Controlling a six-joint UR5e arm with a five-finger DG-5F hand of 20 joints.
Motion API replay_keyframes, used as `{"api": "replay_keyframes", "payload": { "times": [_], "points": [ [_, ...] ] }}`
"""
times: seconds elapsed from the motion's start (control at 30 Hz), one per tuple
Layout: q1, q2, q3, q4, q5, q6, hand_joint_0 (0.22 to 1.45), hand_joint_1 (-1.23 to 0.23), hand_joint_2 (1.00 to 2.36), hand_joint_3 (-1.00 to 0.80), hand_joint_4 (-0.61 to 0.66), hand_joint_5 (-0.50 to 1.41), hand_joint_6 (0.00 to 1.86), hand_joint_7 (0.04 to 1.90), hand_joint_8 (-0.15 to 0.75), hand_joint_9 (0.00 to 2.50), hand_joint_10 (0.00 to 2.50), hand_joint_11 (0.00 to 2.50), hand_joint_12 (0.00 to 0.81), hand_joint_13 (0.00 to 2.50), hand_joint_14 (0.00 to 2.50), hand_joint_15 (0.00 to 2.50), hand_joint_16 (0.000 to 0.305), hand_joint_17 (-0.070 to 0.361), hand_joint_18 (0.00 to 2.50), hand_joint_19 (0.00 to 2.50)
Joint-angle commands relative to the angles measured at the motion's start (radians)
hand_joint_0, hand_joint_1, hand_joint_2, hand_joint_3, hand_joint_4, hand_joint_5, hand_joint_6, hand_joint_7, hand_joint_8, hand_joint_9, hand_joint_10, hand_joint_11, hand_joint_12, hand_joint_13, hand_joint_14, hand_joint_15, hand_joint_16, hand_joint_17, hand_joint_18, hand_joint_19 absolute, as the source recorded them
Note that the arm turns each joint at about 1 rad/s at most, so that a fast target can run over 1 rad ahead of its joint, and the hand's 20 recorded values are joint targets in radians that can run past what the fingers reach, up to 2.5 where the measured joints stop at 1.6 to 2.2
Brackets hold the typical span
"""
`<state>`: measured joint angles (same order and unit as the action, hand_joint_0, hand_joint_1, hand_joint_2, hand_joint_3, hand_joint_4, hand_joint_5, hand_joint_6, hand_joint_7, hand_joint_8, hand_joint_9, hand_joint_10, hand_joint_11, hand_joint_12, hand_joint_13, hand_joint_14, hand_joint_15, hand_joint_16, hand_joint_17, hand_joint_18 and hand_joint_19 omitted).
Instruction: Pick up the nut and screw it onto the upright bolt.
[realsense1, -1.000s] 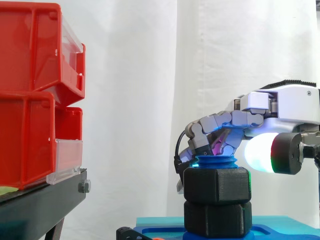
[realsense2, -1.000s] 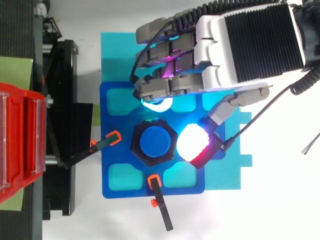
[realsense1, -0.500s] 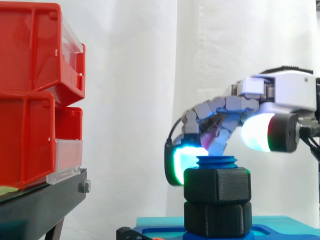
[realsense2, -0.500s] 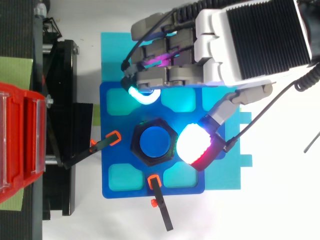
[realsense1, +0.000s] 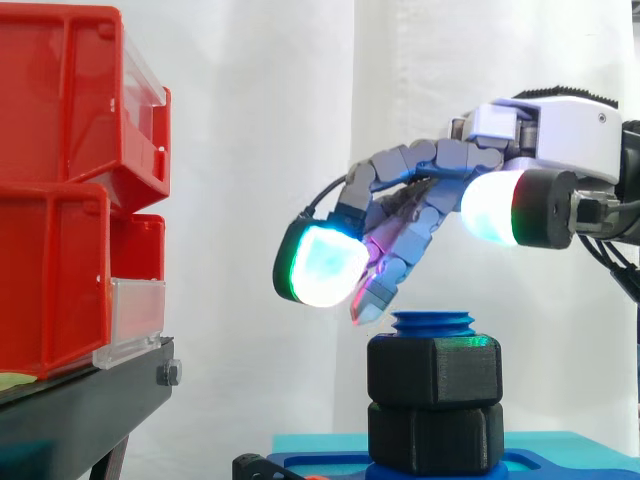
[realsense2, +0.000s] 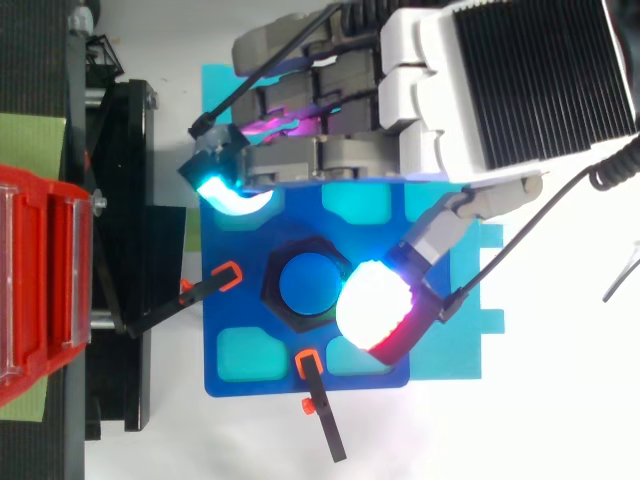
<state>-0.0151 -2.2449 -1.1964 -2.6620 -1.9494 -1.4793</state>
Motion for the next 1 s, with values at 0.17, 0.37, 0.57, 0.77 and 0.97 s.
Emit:
{"api": "replay_keyframes", "payload": {
  "times": [0.17,0.37,0.57,0.77,0.97],
  "points": [
    [0.034,-0.054,-0.019,0.068,0.024,-0.006,0.46,-0.18,1.00,-0.50,0.19,-0.06,0.50,0.72,0.183,1.00,0.00,0.00,0.183,0.78,0.00,0.00,0.032,0.072,0.47,0.16],
    [0.041,-0.053,-0.019,0.051,0.021,-0.003,0.46,-0.18,1.00,-0.50,0.19,-0.06,0.50,0.74,0.183,0.99,0.00,0.00,0.184,0.78,0.00,0.00,0.032,0.072,0.47,0.16],
    [0.044,-0.053,-0.017,0.001,0.018,-0.006,0.46,-0.17,1.00,-0.50,0.19,-0.06,0.50,0.77,0.192,1.00,0.00,0.00,0.181,0.78,0.00,0.00,0.032,0.072,0.47,0.16],
    [0.044,-0.053,-0.017,-0.004,0.017,-0.004,0.46,-0.17,1.00,-0.50,0.20,-0.05,0.50,0.85,0.198,1.00,0.00,0.00,0.180,0.78,0.00,0.00,0.032,0.071,0.47,0.16],
    [0.041,-0.053,-0.017,-0.004,0.001,-0.003,0.46,-0.17,1.00,-0.50,0.23,-0.04,0.50,0.97,0.200,1.00,0.00,0.00,0.181,0.79,0.00,0.00,0.031,0.070,0.48,0.16]
  ]
}}
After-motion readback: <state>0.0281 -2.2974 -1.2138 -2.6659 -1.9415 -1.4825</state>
